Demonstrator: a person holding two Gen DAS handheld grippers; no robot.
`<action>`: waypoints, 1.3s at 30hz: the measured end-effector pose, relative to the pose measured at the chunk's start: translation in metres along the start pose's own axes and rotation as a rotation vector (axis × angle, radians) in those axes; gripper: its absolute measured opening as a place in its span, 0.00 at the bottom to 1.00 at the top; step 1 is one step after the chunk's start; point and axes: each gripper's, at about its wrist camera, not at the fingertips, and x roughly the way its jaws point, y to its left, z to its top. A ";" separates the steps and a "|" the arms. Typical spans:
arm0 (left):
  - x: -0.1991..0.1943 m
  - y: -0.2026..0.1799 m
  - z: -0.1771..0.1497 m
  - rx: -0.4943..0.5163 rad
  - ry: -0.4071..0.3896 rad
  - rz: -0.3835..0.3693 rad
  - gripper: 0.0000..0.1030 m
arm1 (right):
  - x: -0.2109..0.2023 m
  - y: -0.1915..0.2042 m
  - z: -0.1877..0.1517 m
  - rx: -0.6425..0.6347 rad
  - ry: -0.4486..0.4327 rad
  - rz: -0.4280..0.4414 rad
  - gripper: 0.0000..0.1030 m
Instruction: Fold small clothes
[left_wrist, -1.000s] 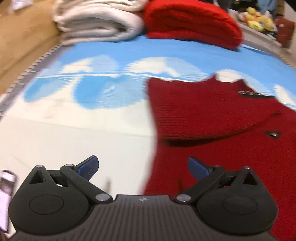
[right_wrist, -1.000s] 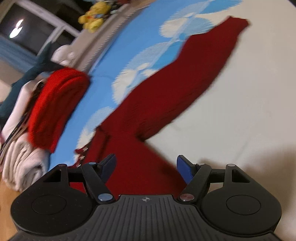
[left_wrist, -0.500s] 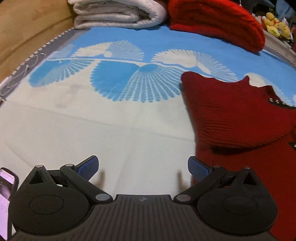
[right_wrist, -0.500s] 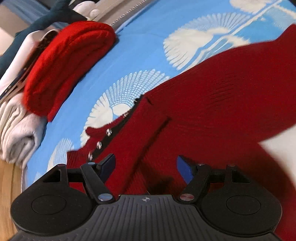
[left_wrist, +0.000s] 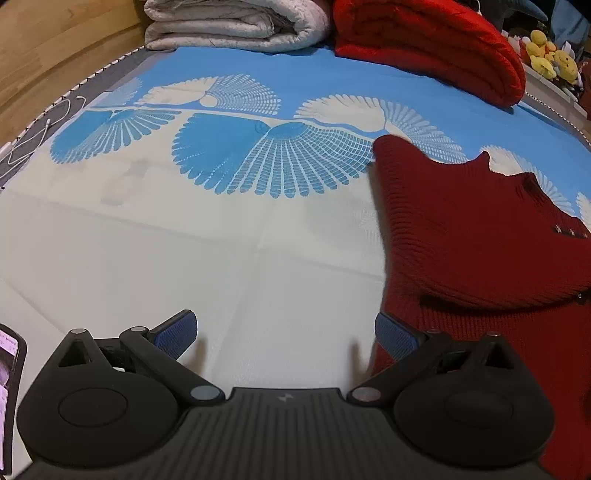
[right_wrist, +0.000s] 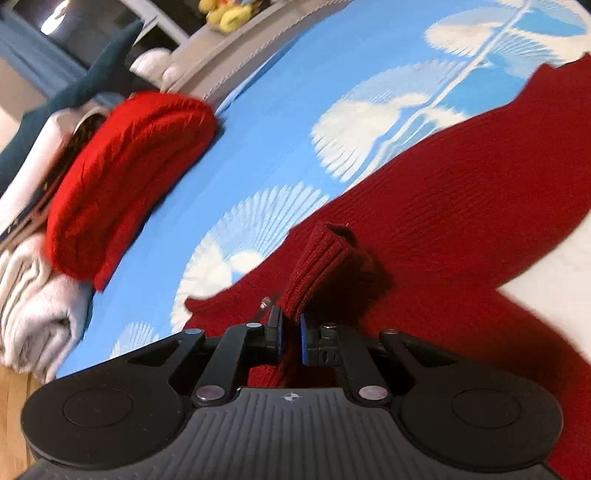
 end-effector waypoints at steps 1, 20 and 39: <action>0.000 -0.001 0.000 0.001 0.002 0.001 0.99 | 0.010 -0.005 0.002 0.000 0.038 -0.029 0.18; -0.009 0.022 0.009 -0.047 -0.034 0.125 1.00 | -0.030 0.093 -0.176 -0.386 0.270 0.349 0.27; -0.017 0.058 0.017 -0.200 -0.011 0.074 1.00 | -0.161 0.034 -0.143 -0.376 0.121 0.254 0.56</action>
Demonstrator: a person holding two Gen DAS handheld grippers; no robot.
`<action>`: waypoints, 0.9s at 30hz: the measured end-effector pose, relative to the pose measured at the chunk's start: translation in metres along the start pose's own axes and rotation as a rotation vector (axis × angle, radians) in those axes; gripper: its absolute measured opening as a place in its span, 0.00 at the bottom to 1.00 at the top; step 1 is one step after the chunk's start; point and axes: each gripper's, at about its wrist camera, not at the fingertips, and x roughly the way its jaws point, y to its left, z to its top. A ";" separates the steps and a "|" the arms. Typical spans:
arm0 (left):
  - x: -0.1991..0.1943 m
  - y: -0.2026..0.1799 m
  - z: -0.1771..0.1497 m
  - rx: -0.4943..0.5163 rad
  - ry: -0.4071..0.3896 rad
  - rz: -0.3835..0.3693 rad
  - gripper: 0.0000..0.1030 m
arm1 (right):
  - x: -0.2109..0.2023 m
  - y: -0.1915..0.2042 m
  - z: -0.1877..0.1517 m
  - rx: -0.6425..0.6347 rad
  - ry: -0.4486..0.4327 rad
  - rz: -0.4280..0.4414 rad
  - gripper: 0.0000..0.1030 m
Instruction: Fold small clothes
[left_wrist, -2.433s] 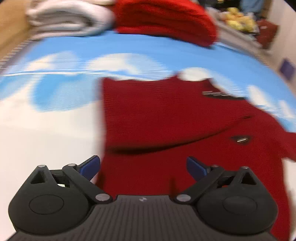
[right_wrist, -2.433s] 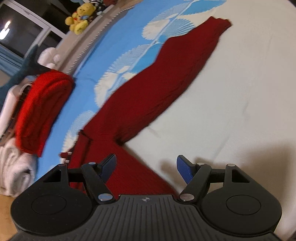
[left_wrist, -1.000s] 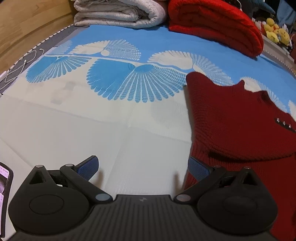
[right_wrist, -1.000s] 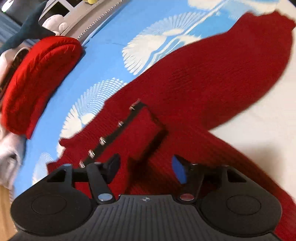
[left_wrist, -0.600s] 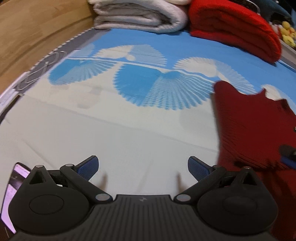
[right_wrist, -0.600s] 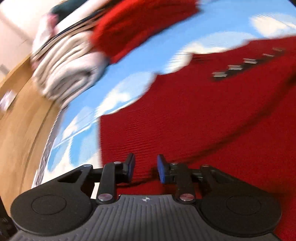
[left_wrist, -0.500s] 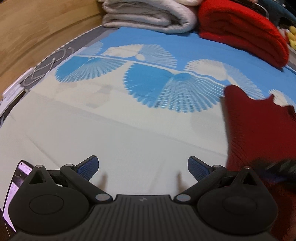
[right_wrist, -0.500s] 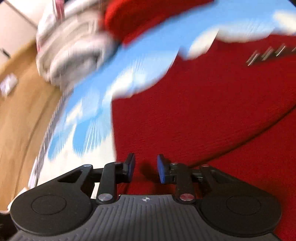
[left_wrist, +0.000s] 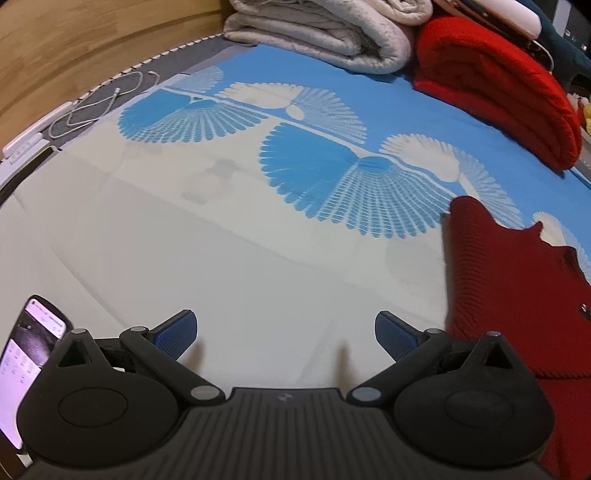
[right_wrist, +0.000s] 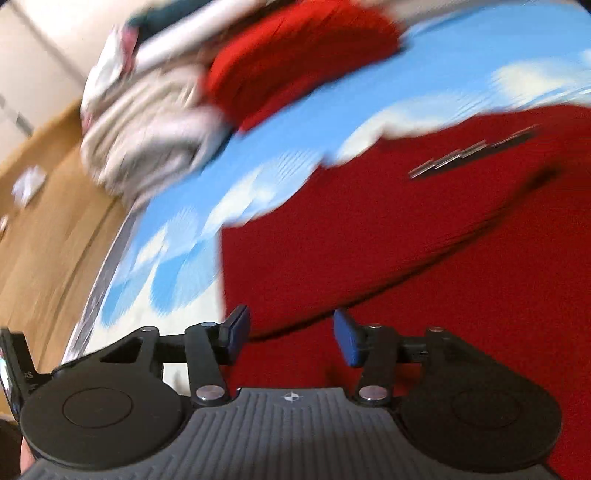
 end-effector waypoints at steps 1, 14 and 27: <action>0.001 -0.004 -0.001 0.006 0.003 -0.005 1.00 | -0.023 -0.017 0.000 0.019 -0.047 -0.022 0.58; 0.004 -0.064 -0.026 0.151 0.013 -0.056 1.00 | -0.097 -0.171 0.005 0.300 -0.279 -0.271 0.64; 0.020 -0.083 -0.029 0.181 0.040 -0.046 1.00 | -0.079 -0.253 0.053 0.599 -0.371 -0.336 0.65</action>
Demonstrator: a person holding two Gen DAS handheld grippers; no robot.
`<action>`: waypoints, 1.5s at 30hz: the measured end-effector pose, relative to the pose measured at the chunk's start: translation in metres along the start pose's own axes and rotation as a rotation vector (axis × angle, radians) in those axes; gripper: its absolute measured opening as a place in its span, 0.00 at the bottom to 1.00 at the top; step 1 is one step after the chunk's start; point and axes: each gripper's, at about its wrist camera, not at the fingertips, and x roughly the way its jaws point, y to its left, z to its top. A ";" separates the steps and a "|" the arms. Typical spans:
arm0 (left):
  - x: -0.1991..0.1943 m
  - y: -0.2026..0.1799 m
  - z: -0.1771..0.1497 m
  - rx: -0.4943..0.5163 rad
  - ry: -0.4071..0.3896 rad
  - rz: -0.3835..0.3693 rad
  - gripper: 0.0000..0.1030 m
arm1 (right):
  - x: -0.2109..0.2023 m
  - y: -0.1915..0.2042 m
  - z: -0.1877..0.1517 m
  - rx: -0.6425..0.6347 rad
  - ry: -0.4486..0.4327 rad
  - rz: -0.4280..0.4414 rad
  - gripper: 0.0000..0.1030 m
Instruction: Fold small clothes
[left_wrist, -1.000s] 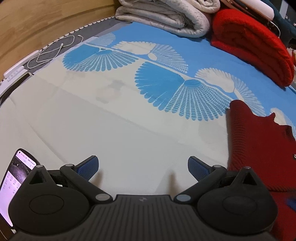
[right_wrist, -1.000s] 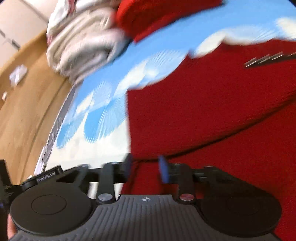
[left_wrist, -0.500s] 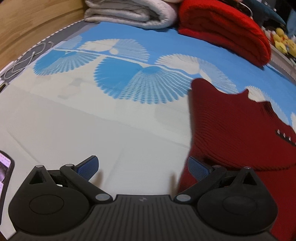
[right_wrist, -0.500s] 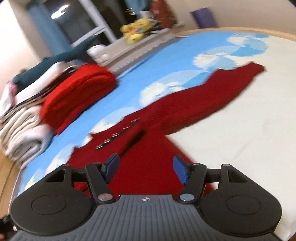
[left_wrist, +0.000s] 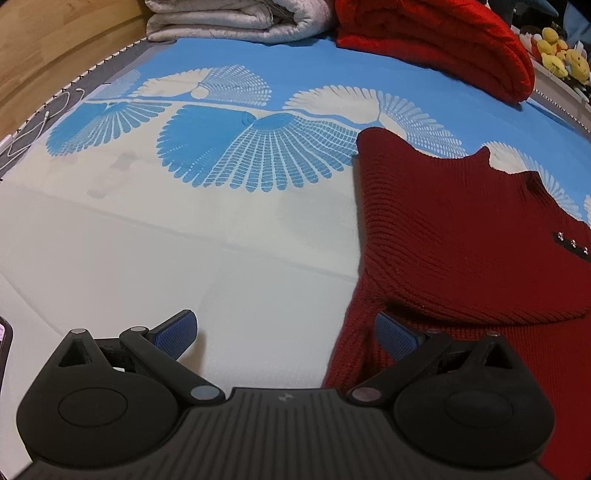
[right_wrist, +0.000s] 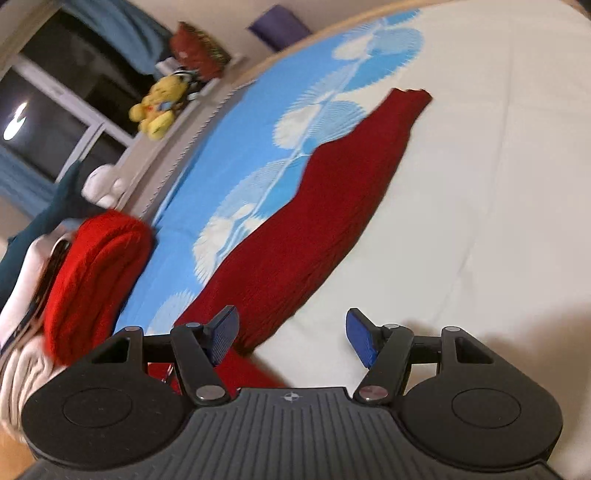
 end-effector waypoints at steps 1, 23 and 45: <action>0.001 0.000 0.000 0.003 0.001 0.001 1.00 | 0.009 -0.001 0.007 0.005 -0.015 -0.009 0.65; 0.016 0.014 0.006 -0.030 0.035 0.040 1.00 | 0.118 -0.035 0.057 0.212 -0.158 -0.073 0.67; 0.008 0.027 0.008 -0.093 0.031 0.009 1.00 | 0.063 0.198 -0.167 -1.295 0.081 0.509 0.17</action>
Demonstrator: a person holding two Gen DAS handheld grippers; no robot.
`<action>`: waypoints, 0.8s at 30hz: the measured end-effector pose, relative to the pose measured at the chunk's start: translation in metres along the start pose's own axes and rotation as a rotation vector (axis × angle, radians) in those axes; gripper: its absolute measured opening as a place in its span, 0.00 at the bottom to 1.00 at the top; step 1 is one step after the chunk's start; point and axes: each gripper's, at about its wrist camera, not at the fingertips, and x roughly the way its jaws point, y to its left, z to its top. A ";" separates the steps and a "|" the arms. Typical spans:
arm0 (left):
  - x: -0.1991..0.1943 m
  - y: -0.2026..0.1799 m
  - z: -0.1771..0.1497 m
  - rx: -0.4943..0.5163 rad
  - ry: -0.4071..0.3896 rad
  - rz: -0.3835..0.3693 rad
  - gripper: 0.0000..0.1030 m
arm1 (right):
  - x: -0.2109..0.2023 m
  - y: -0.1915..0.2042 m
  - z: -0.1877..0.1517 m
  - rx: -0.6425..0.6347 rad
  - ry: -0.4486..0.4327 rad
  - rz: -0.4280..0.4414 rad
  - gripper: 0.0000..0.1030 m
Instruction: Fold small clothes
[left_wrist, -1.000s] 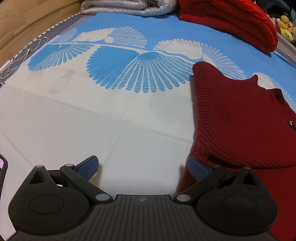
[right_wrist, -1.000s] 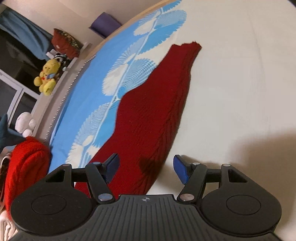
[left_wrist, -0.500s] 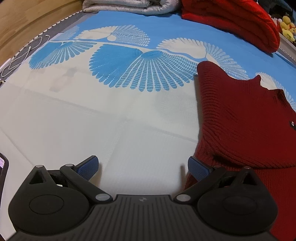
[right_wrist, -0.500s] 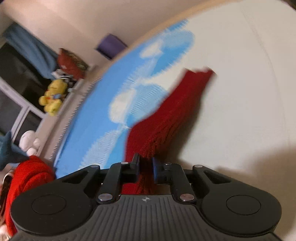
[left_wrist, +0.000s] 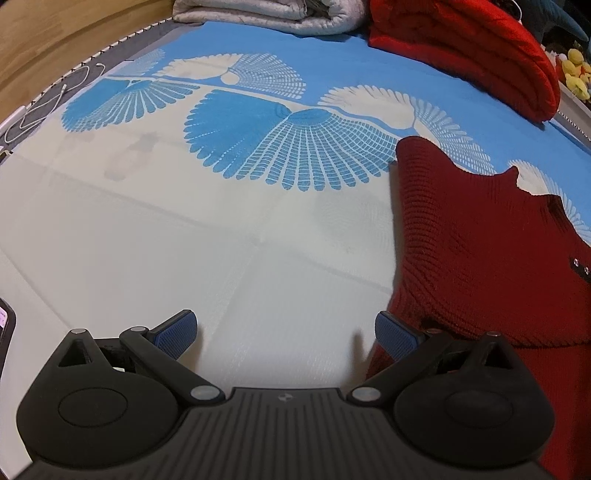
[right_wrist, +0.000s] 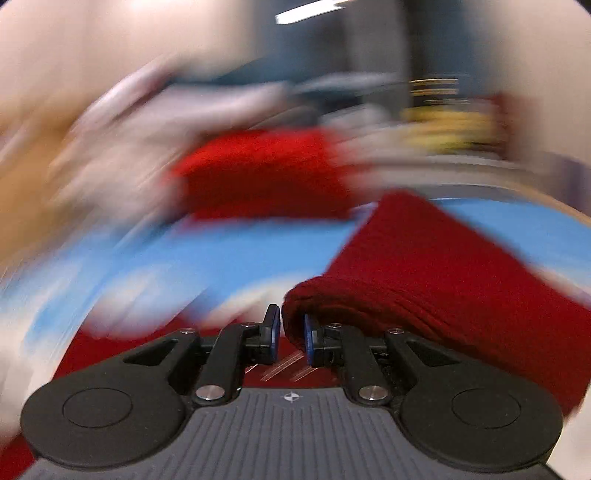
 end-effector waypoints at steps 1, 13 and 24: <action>0.000 0.001 0.000 0.000 0.001 -0.002 1.00 | 0.006 0.018 -0.010 -0.103 0.049 0.026 0.21; -0.005 0.004 0.000 -0.022 0.005 -0.028 1.00 | 0.003 -0.090 -0.020 0.371 0.096 -0.184 0.54; -0.007 -0.011 -0.002 0.001 -0.011 -0.066 0.99 | 0.028 -0.051 -0.028 0.246 0.156 -0.220 0.54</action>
